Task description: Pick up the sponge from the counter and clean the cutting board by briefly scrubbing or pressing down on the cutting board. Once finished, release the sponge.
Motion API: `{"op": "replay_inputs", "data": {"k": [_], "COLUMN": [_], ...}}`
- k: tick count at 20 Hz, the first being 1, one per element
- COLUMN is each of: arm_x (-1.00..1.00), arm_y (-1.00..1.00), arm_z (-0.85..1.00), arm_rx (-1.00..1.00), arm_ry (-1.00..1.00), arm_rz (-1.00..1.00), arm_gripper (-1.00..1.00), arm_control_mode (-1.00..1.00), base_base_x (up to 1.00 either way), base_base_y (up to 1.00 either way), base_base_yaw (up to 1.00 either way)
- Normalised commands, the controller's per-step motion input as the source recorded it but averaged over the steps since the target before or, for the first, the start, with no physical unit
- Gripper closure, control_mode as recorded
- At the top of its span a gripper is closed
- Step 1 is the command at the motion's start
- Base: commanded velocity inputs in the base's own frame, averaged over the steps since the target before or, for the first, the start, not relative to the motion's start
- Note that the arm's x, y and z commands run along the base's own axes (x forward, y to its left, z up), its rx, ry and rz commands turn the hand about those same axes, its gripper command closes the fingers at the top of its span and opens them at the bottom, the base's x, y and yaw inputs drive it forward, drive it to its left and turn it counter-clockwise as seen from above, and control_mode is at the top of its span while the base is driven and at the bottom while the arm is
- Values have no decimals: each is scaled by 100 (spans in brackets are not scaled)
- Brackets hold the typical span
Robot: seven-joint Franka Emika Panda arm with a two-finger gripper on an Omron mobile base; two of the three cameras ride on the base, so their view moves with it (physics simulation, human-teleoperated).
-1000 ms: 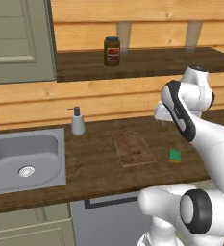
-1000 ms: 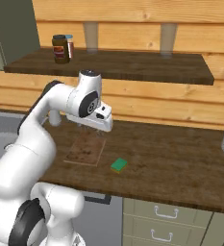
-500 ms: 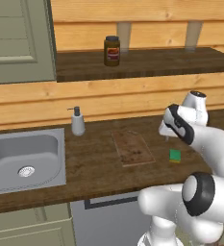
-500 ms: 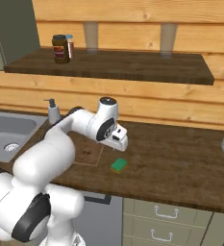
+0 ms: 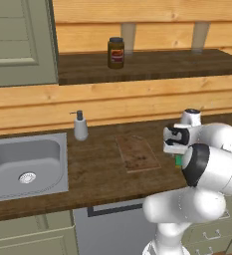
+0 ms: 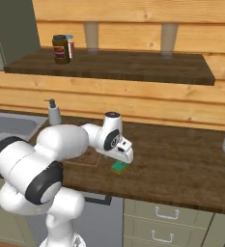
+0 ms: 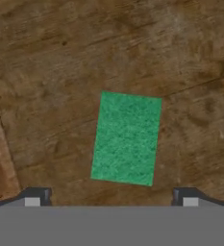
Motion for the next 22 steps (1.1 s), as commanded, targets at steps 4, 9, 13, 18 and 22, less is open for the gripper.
{"op": "replay_inputs", "data": {"k": [4, 9, 13, 18, 22], "arm_x": [23, 2, 0, 0, -1], "arm_y": [-14, -22, 0, 3, 7], "arm_z": [-35, -44, -33, -31, -21], "arm_rx": [0, 5, 1, 0, 0], "arm_ry": [10, 0, 0, 0, 0], "arm_rz": [-4, -2, 0, 0, 0], "arm_gripper": [-100, -100, -100, 100, 100], "arm_control_mode": [-100, -100, -100, -100, -100], "base_base_x": [0, 0, 0, 0, 0], "base_base_y": [0, 0, 0, 0, 0], "base_base_yaw": [0, 0, 0, 0, 0]}}
